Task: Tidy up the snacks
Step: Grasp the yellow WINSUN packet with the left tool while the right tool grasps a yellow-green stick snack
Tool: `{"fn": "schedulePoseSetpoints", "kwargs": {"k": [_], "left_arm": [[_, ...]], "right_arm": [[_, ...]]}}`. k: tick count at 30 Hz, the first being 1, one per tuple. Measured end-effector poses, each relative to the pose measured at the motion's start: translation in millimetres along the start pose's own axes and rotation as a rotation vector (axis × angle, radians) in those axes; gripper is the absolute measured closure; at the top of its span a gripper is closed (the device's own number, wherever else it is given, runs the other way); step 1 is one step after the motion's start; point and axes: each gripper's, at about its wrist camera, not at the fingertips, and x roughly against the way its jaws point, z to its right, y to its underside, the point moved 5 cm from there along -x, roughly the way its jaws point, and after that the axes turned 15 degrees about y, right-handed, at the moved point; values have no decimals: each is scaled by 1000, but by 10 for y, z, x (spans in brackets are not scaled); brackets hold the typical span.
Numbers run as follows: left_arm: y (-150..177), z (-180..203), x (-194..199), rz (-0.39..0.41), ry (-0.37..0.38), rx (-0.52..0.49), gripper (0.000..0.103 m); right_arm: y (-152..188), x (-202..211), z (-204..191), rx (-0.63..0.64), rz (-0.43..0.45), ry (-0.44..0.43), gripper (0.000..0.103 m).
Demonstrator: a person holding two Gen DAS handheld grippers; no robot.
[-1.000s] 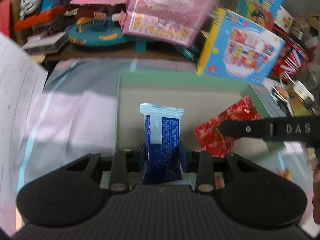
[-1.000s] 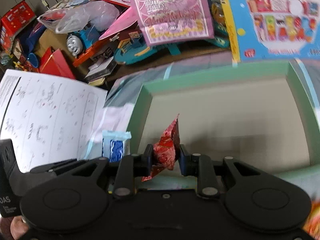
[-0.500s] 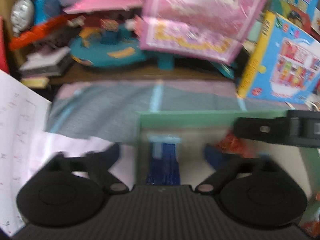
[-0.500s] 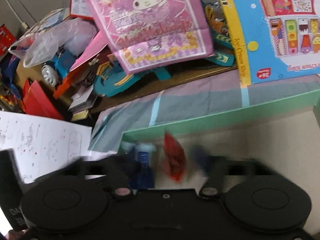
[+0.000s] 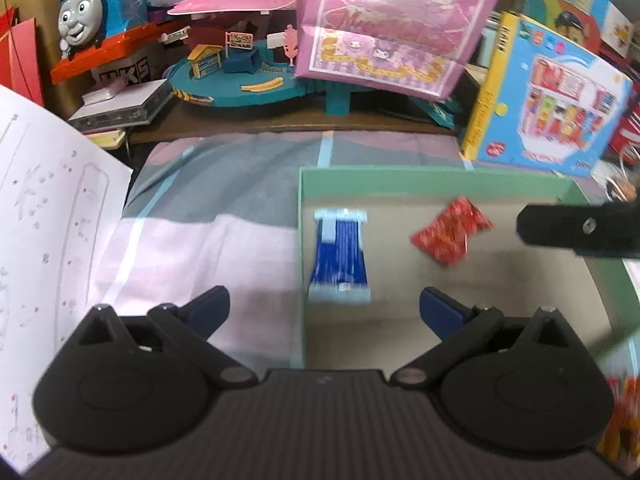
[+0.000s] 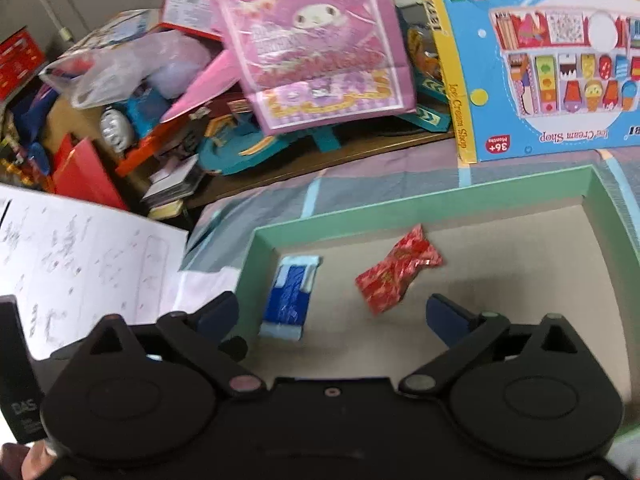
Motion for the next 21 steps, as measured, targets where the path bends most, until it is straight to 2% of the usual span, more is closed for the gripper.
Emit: {"fn": "schedulePoseSetpoints", "kwargs": {"k": [9,11,16,21], "left_arm": [[840,-187,341,-73,-12,-36,0],[1011,-223,376,-91,-8,-49,0],[1368,-294,425,-140,29,-94,0],[1499,-275,409,-170,72,-139,0]], "right_arm": [[715,499,-60,61,-39,-33,0],[909,565,-71,70,-65,-46,6],[1367,643,-85,77,-161,-79,38],[1721,678,-104,155,-211,-68,46]]}}
